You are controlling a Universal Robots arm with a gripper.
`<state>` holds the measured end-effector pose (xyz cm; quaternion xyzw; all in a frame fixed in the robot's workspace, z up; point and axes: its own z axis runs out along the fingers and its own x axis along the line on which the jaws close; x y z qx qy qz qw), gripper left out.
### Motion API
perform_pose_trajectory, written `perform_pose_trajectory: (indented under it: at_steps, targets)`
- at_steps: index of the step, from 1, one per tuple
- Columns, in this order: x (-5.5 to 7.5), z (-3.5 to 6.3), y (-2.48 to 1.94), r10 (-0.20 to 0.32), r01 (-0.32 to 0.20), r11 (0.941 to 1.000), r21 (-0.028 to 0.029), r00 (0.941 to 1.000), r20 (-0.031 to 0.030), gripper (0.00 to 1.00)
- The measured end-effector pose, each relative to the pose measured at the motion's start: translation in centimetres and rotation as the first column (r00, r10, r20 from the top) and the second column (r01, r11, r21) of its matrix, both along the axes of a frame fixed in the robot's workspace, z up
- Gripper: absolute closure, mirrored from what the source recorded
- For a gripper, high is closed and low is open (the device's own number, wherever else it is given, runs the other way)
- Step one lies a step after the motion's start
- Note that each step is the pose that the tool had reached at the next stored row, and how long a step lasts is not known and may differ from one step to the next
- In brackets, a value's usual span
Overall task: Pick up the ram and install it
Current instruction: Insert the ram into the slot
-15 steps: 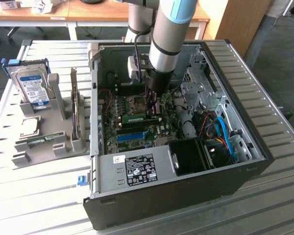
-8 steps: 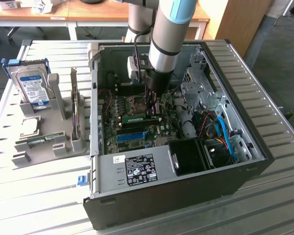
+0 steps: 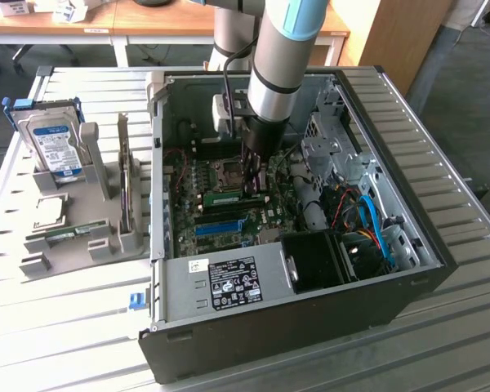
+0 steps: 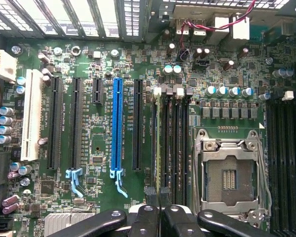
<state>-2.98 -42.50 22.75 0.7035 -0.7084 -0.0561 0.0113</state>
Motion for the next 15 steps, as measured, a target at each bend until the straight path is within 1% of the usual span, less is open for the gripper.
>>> perform_pose_trajectory:
  at_steps: [15]
  targets:
    - [0.11,-0.07,0.0,0.0,0.0,1.0,-0.0002,1.0,-0.0001,0.88]
